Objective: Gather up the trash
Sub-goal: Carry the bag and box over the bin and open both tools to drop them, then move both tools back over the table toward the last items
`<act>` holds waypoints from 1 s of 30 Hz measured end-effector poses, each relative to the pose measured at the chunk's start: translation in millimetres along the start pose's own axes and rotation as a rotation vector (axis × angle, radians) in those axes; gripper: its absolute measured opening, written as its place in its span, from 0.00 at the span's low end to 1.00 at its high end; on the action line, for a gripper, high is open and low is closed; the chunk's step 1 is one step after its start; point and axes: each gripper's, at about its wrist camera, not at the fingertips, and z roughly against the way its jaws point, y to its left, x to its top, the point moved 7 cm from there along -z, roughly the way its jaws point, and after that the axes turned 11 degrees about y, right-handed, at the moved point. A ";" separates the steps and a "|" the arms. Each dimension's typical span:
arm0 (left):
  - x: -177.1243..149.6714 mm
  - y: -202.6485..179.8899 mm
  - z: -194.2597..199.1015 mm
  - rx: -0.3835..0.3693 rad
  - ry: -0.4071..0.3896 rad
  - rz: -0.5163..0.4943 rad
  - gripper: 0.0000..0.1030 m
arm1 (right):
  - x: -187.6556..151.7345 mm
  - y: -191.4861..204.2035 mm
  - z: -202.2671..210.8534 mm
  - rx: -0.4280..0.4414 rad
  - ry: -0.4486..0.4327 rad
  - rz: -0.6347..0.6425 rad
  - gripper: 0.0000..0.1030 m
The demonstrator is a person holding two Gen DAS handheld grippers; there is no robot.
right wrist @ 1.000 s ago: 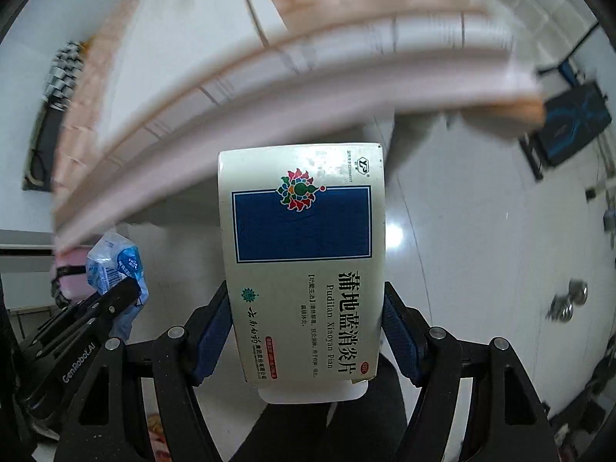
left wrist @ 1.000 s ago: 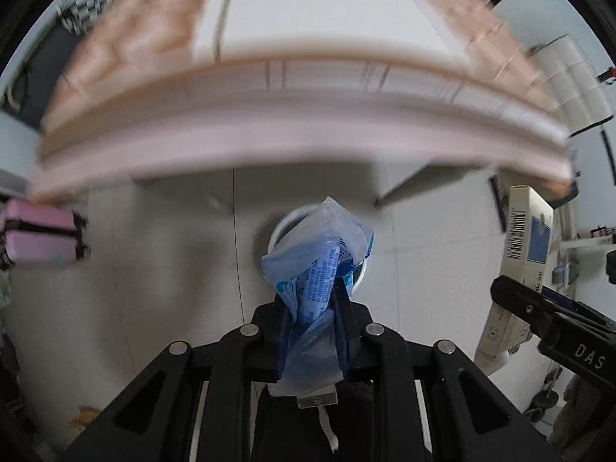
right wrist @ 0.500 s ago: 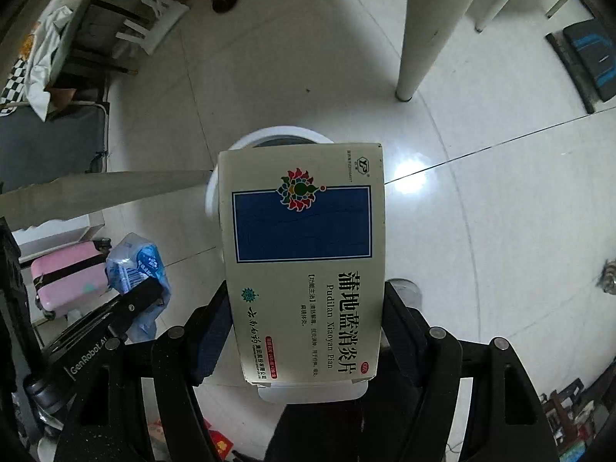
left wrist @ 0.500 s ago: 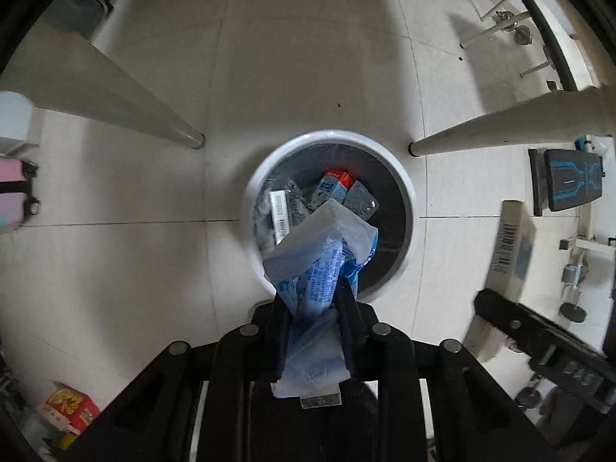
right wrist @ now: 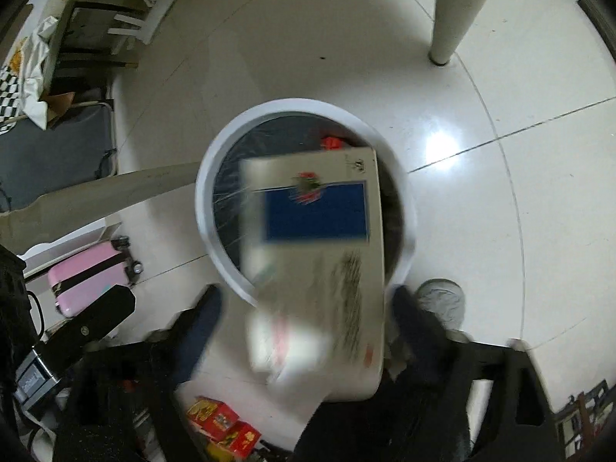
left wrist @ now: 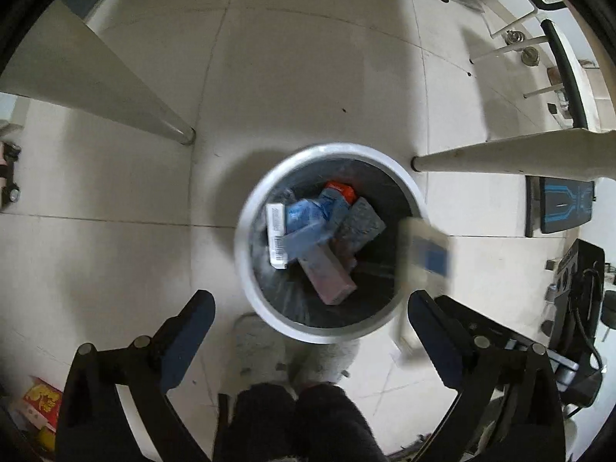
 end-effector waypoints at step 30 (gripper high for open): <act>-142.4 -21.5 224.5 0.192 -0.191 -0.087 1.00 | -198.8 127.4 259.4 -0.364 -0.221 0.185 0.98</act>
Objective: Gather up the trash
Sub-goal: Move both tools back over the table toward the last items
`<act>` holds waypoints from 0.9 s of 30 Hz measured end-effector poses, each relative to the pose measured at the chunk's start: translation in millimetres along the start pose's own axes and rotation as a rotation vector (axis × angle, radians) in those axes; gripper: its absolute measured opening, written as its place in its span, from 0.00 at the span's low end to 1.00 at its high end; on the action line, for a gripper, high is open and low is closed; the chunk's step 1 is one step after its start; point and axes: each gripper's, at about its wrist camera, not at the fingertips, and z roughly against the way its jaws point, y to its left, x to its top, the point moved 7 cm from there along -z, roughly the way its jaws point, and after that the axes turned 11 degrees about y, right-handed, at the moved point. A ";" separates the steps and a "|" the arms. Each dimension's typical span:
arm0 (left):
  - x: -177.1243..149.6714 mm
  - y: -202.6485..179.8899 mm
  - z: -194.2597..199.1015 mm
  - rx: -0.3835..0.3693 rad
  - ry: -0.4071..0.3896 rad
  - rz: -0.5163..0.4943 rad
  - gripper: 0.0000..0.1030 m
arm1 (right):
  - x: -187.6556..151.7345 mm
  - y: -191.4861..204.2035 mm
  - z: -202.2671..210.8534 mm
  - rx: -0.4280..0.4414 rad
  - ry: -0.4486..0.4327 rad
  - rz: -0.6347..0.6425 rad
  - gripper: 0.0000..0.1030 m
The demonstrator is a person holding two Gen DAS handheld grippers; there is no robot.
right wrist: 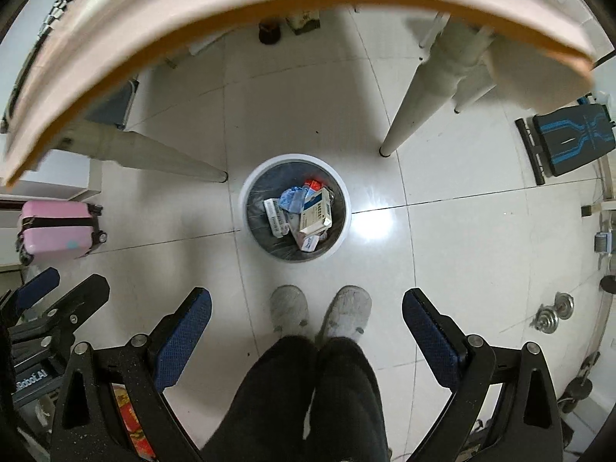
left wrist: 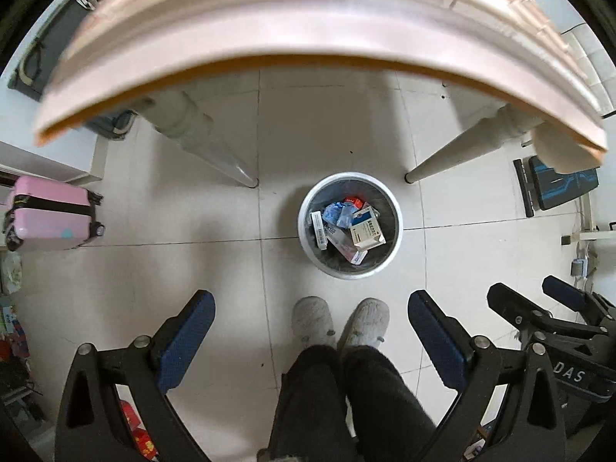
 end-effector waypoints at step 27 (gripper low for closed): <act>241.4 10.0 110.3 0.119 -0.078 0.327 1.00 | 368.9 -19.1 272.1 -0.193 -0.152 0.260 0.98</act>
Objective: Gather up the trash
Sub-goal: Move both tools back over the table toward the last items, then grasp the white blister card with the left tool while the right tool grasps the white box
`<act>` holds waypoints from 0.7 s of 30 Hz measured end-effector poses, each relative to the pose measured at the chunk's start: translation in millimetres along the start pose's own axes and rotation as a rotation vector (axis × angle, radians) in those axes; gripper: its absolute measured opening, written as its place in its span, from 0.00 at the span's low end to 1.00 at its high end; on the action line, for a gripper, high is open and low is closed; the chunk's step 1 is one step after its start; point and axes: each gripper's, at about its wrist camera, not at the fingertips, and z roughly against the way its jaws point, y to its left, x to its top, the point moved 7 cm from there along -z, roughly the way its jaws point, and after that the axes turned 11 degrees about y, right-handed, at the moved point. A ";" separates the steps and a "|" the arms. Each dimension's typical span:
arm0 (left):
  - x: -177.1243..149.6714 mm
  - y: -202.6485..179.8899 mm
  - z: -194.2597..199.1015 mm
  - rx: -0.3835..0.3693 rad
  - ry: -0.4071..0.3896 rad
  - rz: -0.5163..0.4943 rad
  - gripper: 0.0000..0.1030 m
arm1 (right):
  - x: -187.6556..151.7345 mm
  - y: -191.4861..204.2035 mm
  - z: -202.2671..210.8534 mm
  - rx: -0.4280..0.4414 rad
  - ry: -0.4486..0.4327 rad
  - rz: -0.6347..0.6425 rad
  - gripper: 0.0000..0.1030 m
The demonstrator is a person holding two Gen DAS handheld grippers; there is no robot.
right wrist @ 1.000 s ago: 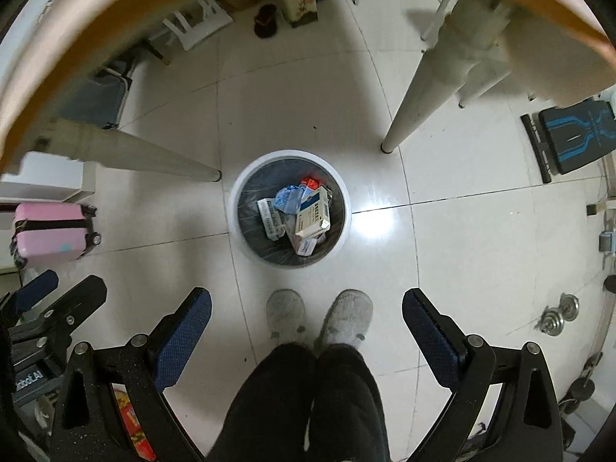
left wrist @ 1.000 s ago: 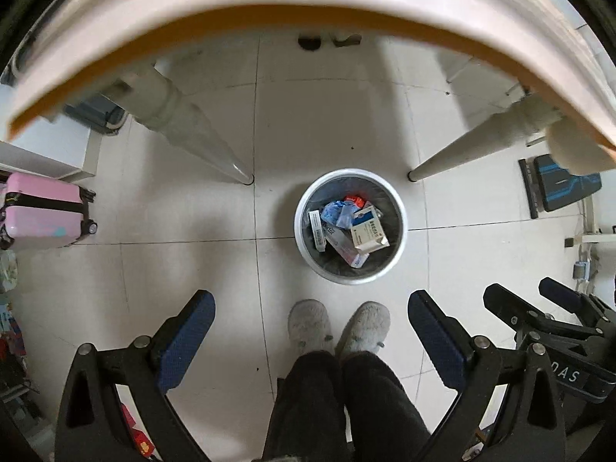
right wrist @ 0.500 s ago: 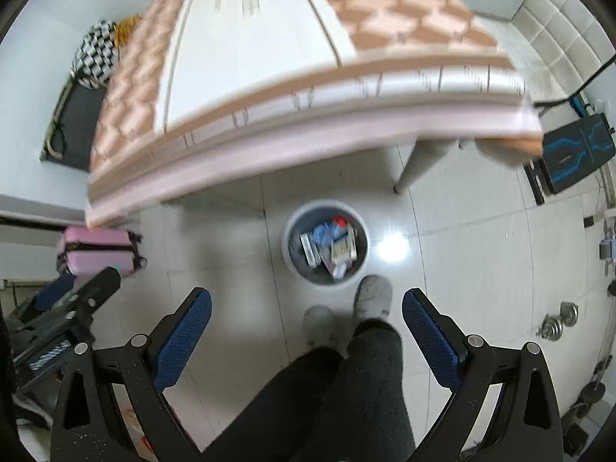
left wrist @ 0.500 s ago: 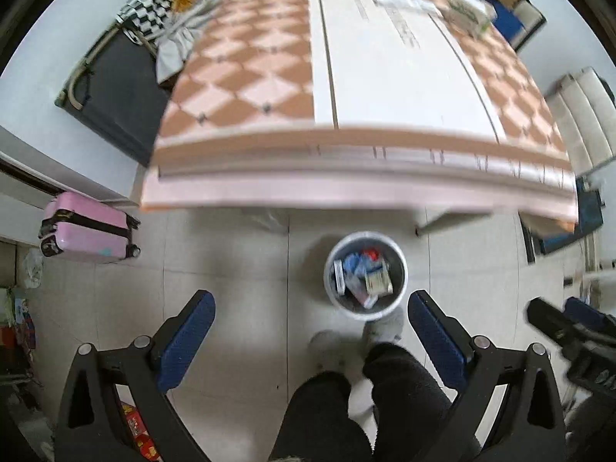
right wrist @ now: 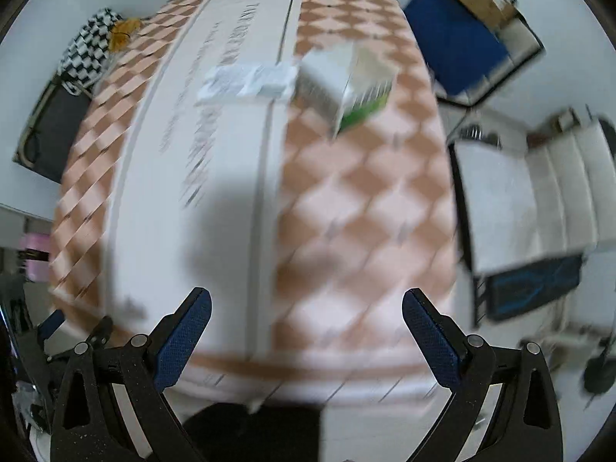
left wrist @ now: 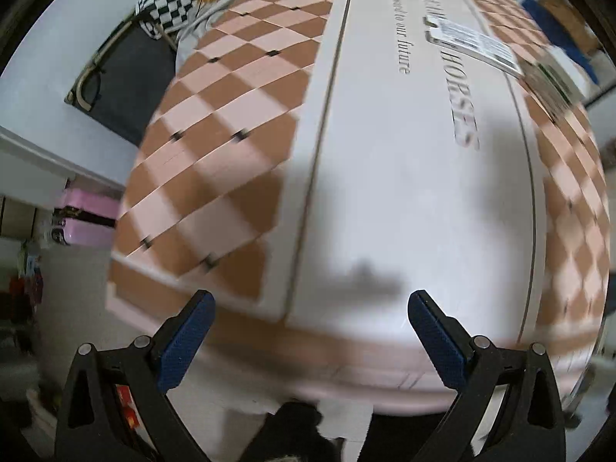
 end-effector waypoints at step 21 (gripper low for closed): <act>171.0 -88.0 -14.3 -0.036 0.158 0.193 1.00 | 173.3 -19.1 -96.2 0.043 0.240 0.240 0.88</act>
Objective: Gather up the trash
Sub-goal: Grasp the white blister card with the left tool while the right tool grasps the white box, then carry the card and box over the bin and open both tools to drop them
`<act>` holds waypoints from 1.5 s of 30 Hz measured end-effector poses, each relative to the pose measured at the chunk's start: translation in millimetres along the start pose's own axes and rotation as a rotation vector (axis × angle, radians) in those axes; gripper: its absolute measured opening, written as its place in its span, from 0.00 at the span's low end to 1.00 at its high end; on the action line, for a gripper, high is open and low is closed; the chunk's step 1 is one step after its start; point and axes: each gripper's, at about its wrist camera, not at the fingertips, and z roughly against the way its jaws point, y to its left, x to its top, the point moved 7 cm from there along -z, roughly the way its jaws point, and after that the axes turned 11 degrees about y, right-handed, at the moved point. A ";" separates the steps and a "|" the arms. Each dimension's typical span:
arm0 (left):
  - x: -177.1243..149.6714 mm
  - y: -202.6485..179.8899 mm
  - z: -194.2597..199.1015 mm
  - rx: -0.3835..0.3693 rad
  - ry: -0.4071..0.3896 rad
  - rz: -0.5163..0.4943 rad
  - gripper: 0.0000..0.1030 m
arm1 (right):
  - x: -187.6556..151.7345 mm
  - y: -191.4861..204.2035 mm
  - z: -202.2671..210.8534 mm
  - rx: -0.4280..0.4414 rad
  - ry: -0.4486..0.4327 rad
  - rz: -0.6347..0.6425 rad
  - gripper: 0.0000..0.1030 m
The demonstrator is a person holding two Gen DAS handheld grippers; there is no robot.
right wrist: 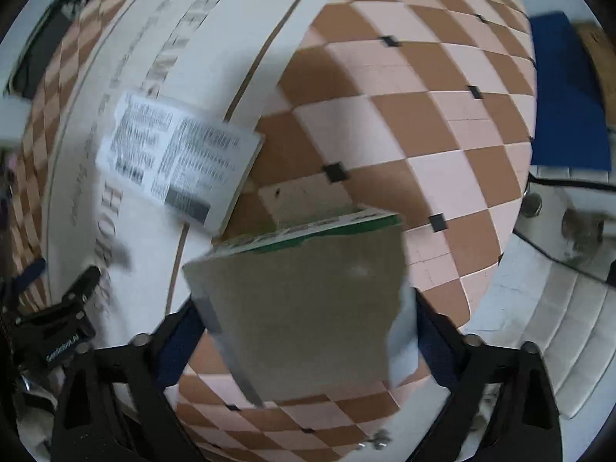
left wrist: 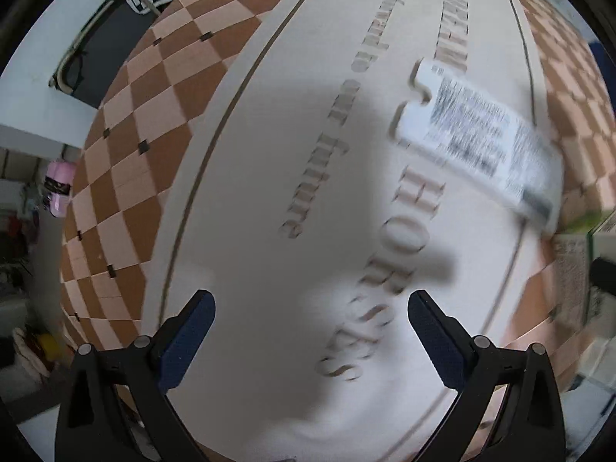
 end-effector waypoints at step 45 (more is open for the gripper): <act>22.8 -44.1 51.4 -0.378 -0.008 0.226 0.80 | -61.1 -41.5 34.8 0.095 -0.254 -0.359 0.87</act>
